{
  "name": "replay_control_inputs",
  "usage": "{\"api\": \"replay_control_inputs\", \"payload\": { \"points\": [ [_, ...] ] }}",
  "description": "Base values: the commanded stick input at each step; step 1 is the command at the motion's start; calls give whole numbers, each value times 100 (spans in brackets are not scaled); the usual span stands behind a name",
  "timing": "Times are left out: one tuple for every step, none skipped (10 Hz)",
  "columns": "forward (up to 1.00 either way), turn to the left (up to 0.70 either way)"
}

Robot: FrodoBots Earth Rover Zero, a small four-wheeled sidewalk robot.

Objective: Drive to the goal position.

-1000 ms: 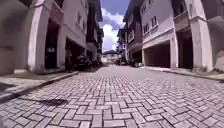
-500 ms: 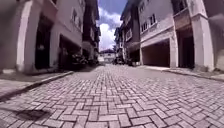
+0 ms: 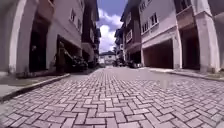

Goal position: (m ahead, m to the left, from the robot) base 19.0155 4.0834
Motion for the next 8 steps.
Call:
{"api": "replay_control_inputs", "payload": {
  "points": [
    [85, 0],
    [85, 0],
    [85, 0],
    [85, 0],
    [85, 8],
    [85, 0],
    [85, 0],
    [85, 0]
  ]
}}
